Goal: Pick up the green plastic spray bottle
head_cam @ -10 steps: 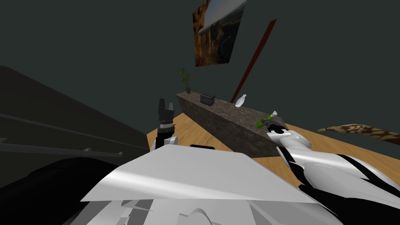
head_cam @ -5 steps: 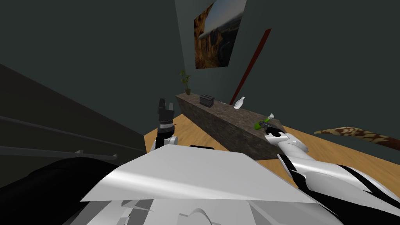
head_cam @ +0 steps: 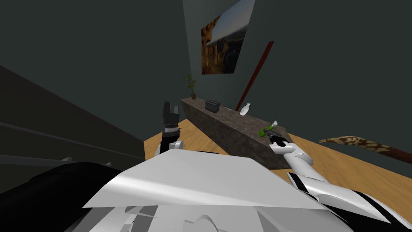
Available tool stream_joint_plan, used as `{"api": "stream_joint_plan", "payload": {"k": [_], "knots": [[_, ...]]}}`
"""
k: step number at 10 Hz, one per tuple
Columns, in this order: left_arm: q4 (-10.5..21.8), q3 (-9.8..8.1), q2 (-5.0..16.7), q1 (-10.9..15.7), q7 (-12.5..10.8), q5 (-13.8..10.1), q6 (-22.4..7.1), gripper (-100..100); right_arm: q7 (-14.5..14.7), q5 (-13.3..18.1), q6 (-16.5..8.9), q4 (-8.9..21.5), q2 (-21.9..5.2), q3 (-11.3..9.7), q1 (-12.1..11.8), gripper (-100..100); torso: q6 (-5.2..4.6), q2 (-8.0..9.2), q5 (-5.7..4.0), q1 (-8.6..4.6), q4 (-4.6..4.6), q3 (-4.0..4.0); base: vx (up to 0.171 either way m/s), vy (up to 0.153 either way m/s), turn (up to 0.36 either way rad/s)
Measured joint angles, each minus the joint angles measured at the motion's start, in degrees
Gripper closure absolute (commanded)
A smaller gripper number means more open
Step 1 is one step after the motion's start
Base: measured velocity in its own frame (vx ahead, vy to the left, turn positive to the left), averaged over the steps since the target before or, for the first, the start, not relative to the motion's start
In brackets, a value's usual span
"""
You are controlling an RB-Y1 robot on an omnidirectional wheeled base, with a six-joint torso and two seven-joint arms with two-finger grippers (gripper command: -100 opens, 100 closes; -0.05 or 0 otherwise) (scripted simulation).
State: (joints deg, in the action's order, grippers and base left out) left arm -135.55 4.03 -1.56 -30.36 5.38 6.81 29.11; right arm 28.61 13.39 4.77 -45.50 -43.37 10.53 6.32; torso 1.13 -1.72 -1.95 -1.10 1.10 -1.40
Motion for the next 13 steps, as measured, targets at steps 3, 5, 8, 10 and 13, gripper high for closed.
{"api": "stream_joint_plan", "payload": {"k": [3,5,8,10,13], "knots": [[0.0,0.0,0.0,0.01,0.0,0.0,0.0,0,0.0,0.17,0.8,-4.05,0.45,0.46,-4.32,100,-0.02,0.18,-0.58,0.01,0.3,-0.07,0.019,-0.012,0.021],[0.0,0.0,0.0,0.0,0.0,0.0,0.0,0,-0.51,1.27,-0.17,-6.43,3.11,2.77,-6.62,100,0.08,-0.27,-0.99,-0.35,0.54,-0.4,0.078,-0.038,0.016],[0.0,0.0,0.0,0.01,0.0,0.0,0.0,0,-0.69,1.34,-0.49,-11.68,3.75,3.19,-11.41,100,0.03,-0.16,-1.33,-0.45,0.7,-0.43,0.026,-0.016,0.017],[0.0,0.0,0.0,0.0,0.0,0.0,0.0,0,-1.68,2.04,-1.86,-14.94,5.86,5.11,-14.54,100,0.0,-0.52,-1.53,-0.82,0.83,-0.66,0.082,-0.043,0.017],[0.0,0.0,0.0,0.01,0.0,0.0,0.0,0,-1.98,2.06,-2.56,-21.03,6.28,5.49,-19.7,100,-0.03,-0.26,-1.66,-0.77,0.85,-0.56,0.023,-0.008,0.016]]}}
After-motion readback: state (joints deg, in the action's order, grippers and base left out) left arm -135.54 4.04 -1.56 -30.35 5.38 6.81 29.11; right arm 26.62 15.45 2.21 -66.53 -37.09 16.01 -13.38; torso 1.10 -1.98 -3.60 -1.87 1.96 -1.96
